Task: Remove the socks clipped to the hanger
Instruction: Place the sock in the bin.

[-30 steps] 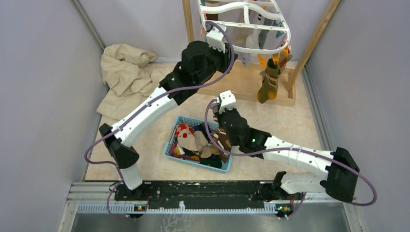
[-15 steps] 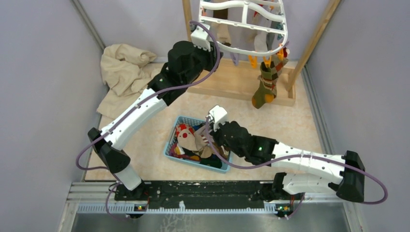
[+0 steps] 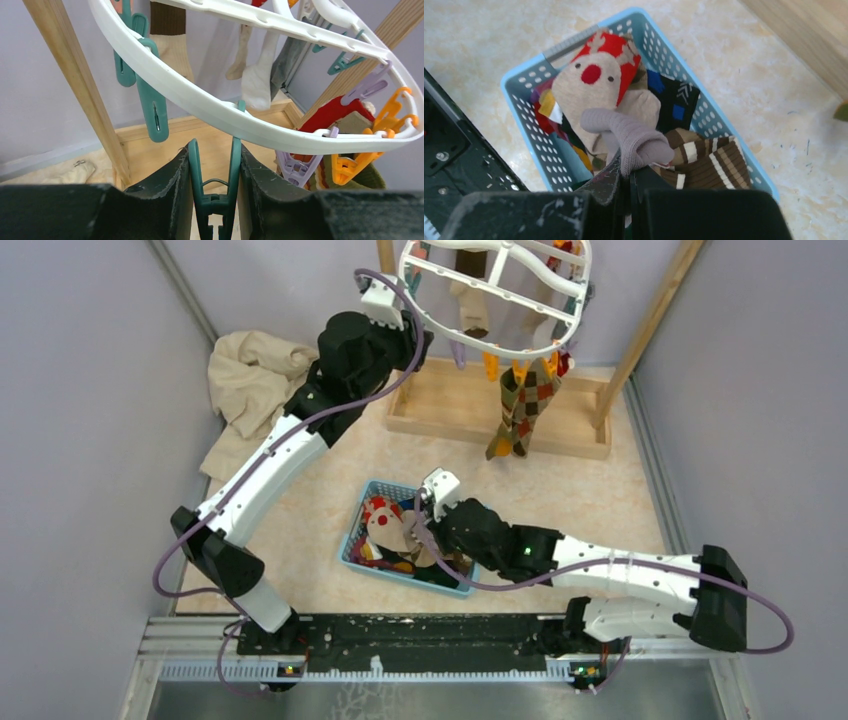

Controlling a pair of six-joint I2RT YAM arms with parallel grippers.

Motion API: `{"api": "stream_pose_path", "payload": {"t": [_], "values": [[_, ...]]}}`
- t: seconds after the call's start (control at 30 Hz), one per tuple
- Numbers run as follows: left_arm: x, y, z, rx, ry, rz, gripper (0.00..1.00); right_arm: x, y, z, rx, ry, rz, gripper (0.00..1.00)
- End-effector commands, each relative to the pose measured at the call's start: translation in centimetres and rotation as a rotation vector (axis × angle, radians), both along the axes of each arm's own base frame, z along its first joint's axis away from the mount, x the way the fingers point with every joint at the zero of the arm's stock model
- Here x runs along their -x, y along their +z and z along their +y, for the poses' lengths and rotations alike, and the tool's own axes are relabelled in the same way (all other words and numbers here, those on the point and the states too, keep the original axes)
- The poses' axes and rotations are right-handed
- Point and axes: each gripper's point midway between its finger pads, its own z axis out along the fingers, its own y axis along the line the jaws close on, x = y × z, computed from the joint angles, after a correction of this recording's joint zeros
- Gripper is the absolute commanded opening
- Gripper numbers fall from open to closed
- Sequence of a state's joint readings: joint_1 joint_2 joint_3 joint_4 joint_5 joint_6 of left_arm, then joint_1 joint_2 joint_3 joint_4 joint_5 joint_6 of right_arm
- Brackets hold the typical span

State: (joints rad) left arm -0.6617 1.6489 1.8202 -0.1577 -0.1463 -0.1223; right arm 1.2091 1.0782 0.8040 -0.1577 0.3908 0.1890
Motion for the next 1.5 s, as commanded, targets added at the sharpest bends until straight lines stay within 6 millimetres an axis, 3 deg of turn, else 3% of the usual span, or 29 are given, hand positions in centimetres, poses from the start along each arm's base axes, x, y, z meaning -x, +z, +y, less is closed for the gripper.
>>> {"api": "stream_pose_path", "payload": {"t": [0.0, 0.2, 0.33, 0.5, 0.57, 0.7, 0.8, 1.0, 1.13, 1.23, 1.37, 1.47], "values": [[0.5, 1.7, 1.8, 0.028, 0.013, -0.012, 0.39, 0.0, -2.6, 1.1, 0.020, -0.014, 0.044, 0.00], [0.2, 1.7, 2.7, 0.029, 0.028, -0.009, 0.41, 0.4, -7.2, 2.3, 0.053, -0.016, 0.124, 0.00], [0.0, 1.6, 3.5, 0.030, 0.043, -0.010, 0.51, 0.6, -10.6, 2.6, 0.105, -0.035, 0.187, 0.00], [-0.2, 1.6, 4.2, 0.027, 0.057, -0.009, 0.63, 0.7, -13.4, 3.2, 0.151, -0.051, 0.238, 0.00], [0.0, 1.5, 4.4, 0.024, 0.058, -0.007, 0.68, 0.8, -13.7, 2.9, 0.174, -0.059, 0.252, 0.06], [0.7, 1.6, 4.6, 0.030, 0.048, -0.004, 0.75, 1.0, -11.8, 1.9, 0.153, -0.073, 0.246, 0.35], [1.2, 1.4, 4.8, 0.037, 0.044, 0.000, 0.76, 1.1, -9.3, 0.5, 0.120, -0.093, 0.223, 0.46], [2.3, 1.2, 5.2, 0.054, 0.033, 0.010, 0.77, 0.9, -4.0, -2.0, 0.078, -0.128, 0.161, 0.55], [2.7, 1.0, 5.2, 0.065, 0.023, 0.018, 0.77, 0.2, -2.1, -2.1, 0.079, -0.150, 0.127, 0.58], [3.0, 0.9, 5.2, 0.068, 0.018, 0.026, 0.78, -0.9, -1.5, -1.0, 0.085, -0.170, 0.094, 0.46], [3.4, 0.9, 5.4, 0.076, 0.013, 0.029, 0.78, -3.1, -1.5, 0.7, 0.041, -0.185, 0.101, 0.12], [3.8, 0.9, 5.5, 0.079, 0.011, 0.031, 0.78, -4.6, -2.2, 1.5, 0.011, -0.192, 0.124, 0.08]]}}
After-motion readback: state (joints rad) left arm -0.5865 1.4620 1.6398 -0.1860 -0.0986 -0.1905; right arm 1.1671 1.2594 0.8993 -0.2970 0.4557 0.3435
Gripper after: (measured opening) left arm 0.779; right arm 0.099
